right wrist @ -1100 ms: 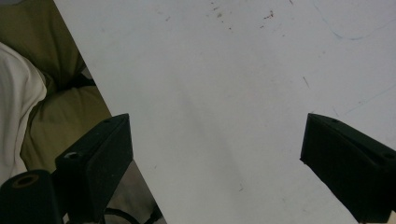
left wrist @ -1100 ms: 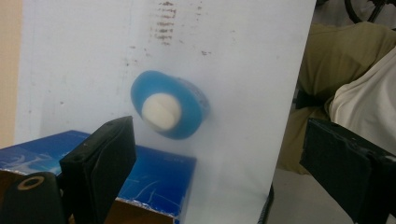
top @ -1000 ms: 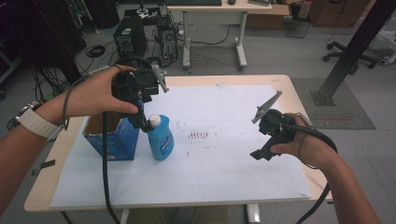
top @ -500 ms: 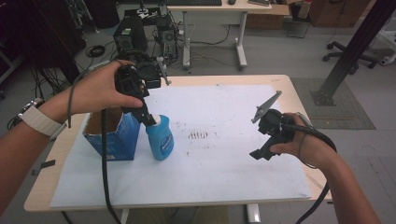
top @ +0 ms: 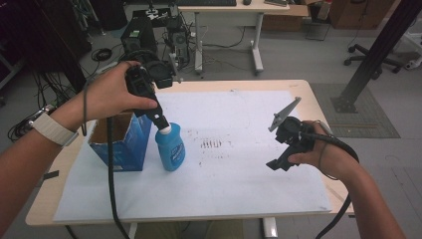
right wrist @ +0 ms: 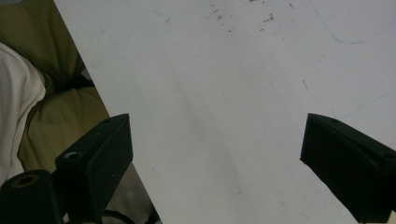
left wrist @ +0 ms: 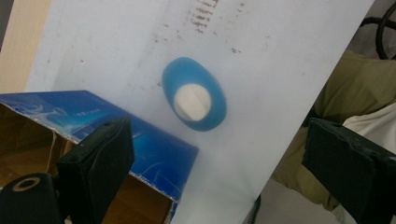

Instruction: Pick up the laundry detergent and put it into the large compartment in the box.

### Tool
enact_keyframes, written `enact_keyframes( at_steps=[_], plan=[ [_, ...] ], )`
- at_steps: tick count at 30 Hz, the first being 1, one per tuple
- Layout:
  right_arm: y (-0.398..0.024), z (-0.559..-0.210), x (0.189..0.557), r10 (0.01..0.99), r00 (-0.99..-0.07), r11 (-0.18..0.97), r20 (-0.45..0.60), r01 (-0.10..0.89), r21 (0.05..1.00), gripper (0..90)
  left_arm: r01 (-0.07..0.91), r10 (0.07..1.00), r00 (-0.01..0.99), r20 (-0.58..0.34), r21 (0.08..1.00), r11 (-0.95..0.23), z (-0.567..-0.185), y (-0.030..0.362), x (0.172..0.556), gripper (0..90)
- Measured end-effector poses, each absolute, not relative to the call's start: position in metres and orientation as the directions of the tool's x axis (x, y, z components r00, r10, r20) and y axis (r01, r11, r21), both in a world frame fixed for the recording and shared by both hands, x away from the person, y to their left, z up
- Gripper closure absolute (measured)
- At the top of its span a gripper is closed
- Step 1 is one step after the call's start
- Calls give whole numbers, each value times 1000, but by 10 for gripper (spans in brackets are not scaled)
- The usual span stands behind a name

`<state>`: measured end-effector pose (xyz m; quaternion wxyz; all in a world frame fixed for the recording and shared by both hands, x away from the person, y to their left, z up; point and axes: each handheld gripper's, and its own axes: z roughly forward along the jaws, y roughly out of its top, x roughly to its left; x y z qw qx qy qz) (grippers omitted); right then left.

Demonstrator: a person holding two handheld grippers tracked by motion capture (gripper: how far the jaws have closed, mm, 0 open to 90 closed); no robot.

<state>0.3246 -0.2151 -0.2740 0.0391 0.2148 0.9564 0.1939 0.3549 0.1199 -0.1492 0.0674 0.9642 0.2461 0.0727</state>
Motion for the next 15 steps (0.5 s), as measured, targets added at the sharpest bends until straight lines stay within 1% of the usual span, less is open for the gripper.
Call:
enact_keyframes(
  at_steps=[10, 15],
  plan=[
    [-213, -273, 326, 425, -905, 832, 8, 394, 390, 92, 570, 589, 802, 95, 172, -804, -149, 121, 361, 93],
    [-213, -273, 326, 421, -907, 833, 8, 391, 391, 92, 600, 618, 780, 100, 162, -783, -150, 120, 363, 96]
  ],
)
